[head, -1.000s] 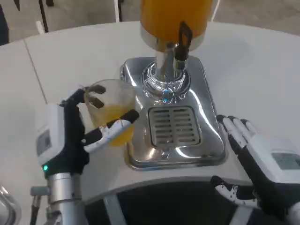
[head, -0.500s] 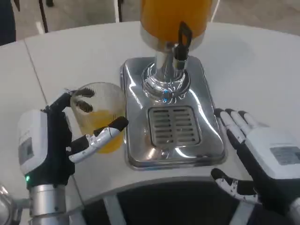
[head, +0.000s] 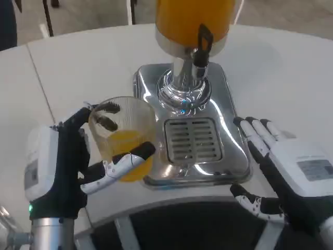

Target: Grasp the cup under the faucet to collect the drink, then remove the cup.

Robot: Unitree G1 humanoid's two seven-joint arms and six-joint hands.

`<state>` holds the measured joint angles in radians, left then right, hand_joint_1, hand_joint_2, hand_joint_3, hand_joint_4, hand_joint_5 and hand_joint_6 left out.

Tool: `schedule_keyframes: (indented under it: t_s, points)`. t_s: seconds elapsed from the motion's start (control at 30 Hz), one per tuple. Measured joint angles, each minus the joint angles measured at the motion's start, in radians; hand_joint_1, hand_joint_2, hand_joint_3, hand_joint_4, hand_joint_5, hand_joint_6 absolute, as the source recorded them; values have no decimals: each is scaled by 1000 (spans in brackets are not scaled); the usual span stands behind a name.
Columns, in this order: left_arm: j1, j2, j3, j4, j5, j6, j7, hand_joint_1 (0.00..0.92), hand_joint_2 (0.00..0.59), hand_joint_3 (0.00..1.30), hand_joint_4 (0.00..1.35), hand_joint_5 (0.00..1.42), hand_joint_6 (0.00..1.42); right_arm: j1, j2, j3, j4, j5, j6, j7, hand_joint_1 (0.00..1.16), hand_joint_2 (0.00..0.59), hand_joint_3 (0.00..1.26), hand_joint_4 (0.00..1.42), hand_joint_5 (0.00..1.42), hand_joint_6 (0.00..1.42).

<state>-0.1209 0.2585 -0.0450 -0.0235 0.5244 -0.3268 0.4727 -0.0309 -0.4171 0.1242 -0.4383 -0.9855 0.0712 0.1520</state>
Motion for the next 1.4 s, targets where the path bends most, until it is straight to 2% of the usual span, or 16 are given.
schedule_keyframes:
  t_s: [0.17, 0.47, 0.73, 0.87, 1.13, 1.4]
  points:
    - [47, -5, 0, -76, -3, -5, -41, 578, 70, 1180, 1319, 1424, 1424, 21, 0, -4, -6, 15, -27, -29, 664, 416, 0, 0, 0, 81]
    - [123, -19, 0, -191, -3, -13, -104, 578, 70, 1180, 1322, 1424, 1424, 48, -4, -33, -41, 53, -53, -37, 655, 419, 0, 0, 0, 80]
    - [195, -26, 1, -249, -9, -13, -163, 578, 70, 1180, 1322, 1424, 1424, 78, 10, -27, -70, 56, -76, -54, 647, 425, 0, 0, 0, 89]
    - [231, -44, -9, -283, -11, -13, -191, 575, 73, 1180, 1323, 1424, 1424, 104, 15, -16, -121, 53, -93, -54, 645, 426, 0, 0, 0, 92]
    - [252, -67, -9, -304, -10, -13, -209, 571, 74, 1180, 1323, 1424, 1424, 137, 17, -4, -174, 52, -97, -7, 640, 427, 0, 0, 0, 107]
    - [254, -81, -2, -304, -7, -13, -210, 569, 75, 1180, 1335, 1424, 1424, 117, 33, -5, -195, 53, -90, 39, 638, 427, 1, 0, 0, 109]
